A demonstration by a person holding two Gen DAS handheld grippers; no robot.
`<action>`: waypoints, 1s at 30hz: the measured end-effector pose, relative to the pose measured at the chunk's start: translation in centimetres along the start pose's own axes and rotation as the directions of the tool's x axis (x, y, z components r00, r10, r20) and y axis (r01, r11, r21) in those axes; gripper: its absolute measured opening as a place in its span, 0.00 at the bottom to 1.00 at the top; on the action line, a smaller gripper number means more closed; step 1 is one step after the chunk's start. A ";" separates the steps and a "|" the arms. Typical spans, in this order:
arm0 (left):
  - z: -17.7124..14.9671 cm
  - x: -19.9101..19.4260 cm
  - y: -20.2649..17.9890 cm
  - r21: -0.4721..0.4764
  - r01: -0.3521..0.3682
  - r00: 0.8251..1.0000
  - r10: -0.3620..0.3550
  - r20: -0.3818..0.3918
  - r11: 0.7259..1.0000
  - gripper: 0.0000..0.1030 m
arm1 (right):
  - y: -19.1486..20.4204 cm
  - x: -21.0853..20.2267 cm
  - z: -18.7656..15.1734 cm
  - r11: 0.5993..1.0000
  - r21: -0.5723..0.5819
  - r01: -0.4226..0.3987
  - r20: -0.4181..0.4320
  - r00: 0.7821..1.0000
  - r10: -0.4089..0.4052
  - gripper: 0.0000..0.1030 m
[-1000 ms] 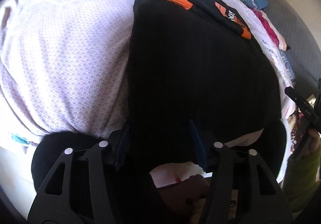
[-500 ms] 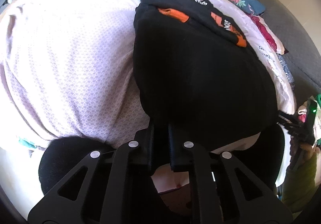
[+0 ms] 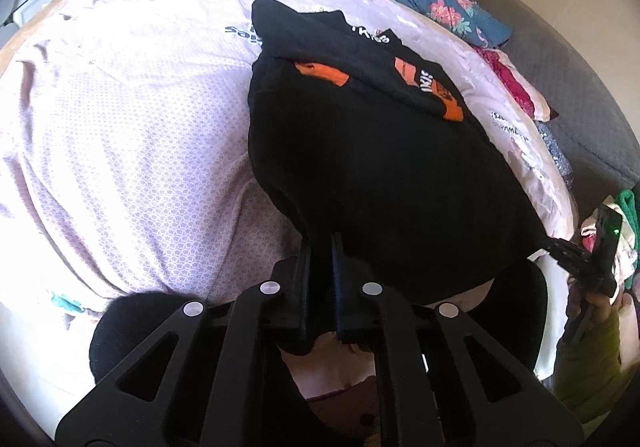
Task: Fold small clothes
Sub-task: 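Lower both grippers onto the shirt hem and close them on it, then lift the hem with both grippers and fold it up toward the collar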
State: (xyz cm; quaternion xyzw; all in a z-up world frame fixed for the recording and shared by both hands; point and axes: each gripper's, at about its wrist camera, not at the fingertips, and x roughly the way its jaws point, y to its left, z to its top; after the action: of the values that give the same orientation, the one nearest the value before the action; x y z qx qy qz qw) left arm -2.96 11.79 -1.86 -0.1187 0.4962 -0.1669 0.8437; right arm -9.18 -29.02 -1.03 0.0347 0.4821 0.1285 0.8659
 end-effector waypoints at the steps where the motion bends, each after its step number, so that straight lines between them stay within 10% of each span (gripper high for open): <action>1: 0.1 -0.1 0.1 -0.005 0.004 1.000 -0.004 0.004 1.000 0.03 | 0.0 -0.4 0.3 1.000 0.004 -0.005 0.021 1.000 0.005 0.09; 16: -0.6 1.0 1.1 -0.030 0.014 0.997 -0.016 -0.074 0.999 0.05 | -3.0 -4.7 4.9 0.993 0.114 -0.041 0.297 0.955 0.005 0.09; 25: -2.3 3.7 1.5 -0.046 0.020 0.983 -0.027 -0.179 0.999 0.43 | -3.6 -4.6 6.5 0.994 0.100 -0.032 0.314 0.949 -0.001 0.09; 28: -2.3 4.2 0.9 -0.028 0.013 0.983 -0.018 -0.185 1.000 0.36 | -3.6 -4.4 6.4 0.994 0.104 -0.035 0.313 0.950 0.000 0.09; 30: -2.3 4.4 0.5 -0.027 0.036 0.982 -0.041 -0.185 0.999 0.06 | -3.6 -4.4 6.3 0.993 0.109 -0.034 0.312 0.950 -0.002 0.09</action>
State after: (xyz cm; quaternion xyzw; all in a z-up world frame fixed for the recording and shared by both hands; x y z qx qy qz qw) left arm -2.89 10.39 -6.61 -0.1223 0.5721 -0.1876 0.7890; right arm -5.42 -33.21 5.30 0.1074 0.3457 0.1010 0.9267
